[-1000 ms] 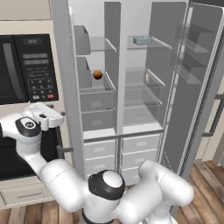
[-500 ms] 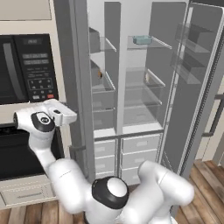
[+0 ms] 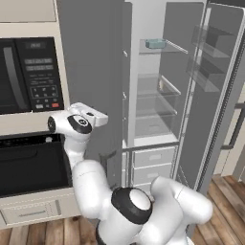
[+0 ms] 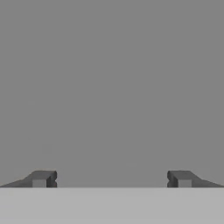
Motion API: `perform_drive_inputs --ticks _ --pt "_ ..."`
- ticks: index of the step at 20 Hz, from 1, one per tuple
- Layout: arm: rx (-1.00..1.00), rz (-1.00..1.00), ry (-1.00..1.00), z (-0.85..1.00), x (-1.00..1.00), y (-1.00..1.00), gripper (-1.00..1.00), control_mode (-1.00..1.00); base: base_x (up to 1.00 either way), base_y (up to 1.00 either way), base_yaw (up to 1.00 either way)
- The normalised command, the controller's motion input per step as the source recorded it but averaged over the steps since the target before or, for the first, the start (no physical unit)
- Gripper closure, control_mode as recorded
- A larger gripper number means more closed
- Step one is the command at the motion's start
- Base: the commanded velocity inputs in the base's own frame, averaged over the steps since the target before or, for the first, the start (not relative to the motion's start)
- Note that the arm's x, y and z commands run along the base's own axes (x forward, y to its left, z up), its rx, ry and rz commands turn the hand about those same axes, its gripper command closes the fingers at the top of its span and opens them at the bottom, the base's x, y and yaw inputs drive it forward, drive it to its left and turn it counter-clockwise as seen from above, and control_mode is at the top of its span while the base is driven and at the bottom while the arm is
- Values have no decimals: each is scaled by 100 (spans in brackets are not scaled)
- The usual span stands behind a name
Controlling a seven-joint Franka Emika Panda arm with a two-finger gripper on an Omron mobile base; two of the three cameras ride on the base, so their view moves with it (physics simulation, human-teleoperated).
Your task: Pick up the frozen fish from the freezer, place it on any shelf in the fridge, and close the fridge and freezer doors when done.
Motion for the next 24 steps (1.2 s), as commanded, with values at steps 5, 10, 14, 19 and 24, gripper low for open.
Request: perform_drive_inputs --ticks 5,10,14,19,24 --pt "0 7 0 0 58 -73 -100 -100 0 0 0" --pt "0 1 0 0 70 -47 -100 -100 0 0 0" --pt "0 2 0 0 62 -26 -100 -100 0 0 0" --pt "0 6 1 0 57 -36 -100 -100 0 0 0" --pt "0 6 0 0 42 -30 -100 -100 0 0 0"
